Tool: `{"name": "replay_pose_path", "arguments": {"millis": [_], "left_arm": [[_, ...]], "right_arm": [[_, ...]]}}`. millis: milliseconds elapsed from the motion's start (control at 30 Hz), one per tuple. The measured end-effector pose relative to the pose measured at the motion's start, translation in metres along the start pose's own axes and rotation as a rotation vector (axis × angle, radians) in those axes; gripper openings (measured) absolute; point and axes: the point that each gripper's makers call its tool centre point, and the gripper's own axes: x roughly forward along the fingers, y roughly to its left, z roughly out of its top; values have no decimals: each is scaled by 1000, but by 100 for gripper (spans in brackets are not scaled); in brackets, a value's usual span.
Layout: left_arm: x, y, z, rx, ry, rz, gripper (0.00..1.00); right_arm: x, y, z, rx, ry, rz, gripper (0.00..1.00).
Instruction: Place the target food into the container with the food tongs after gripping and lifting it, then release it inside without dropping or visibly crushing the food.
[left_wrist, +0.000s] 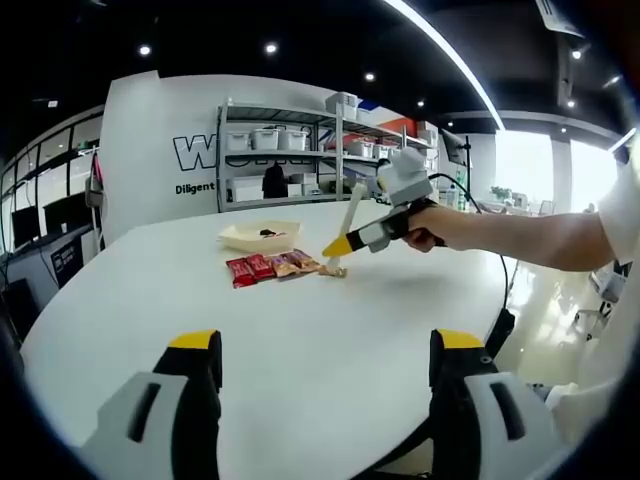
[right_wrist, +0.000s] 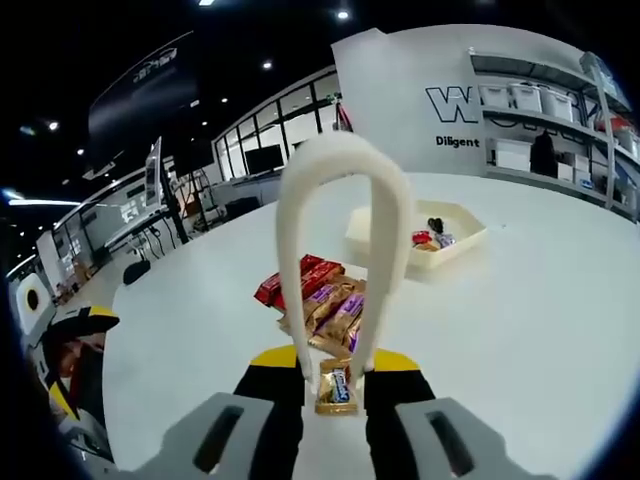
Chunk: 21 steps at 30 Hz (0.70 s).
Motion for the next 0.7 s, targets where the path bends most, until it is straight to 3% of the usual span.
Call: {"name": "replay_pose_path", "arguments": {"millis": [700], "left_arm": [[-4, 1, -1, -3, -3, 6, 84]], "right_arm": [[-1, 1, -7, -84, 22, -52, 13]]}}
